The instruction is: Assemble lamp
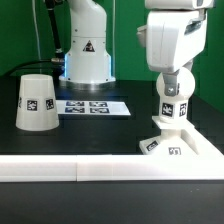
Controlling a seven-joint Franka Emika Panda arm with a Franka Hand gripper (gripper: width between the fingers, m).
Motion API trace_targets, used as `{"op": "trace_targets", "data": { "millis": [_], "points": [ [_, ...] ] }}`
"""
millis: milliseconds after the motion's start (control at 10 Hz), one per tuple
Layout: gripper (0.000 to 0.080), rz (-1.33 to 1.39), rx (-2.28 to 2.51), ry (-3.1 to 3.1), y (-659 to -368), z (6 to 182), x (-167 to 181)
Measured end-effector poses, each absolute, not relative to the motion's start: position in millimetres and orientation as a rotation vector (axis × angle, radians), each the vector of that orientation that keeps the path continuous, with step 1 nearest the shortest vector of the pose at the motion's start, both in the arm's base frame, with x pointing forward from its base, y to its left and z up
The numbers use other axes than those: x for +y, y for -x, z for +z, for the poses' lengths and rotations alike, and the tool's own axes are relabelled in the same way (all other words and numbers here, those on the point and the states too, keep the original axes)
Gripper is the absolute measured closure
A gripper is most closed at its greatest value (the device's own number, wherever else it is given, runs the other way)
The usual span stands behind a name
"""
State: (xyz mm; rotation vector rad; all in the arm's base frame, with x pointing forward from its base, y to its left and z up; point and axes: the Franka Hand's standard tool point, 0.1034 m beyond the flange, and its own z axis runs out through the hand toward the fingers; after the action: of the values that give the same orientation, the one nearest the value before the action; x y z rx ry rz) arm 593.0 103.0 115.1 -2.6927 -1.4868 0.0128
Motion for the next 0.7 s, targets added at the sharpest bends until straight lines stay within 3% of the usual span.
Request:
{"op": "trace_targets", "data": {
  "millis": [700],
  "points": [
    [0.0222,0.014,-0.469,3.046,-594.8,115.3,103.0]
  ]
}}
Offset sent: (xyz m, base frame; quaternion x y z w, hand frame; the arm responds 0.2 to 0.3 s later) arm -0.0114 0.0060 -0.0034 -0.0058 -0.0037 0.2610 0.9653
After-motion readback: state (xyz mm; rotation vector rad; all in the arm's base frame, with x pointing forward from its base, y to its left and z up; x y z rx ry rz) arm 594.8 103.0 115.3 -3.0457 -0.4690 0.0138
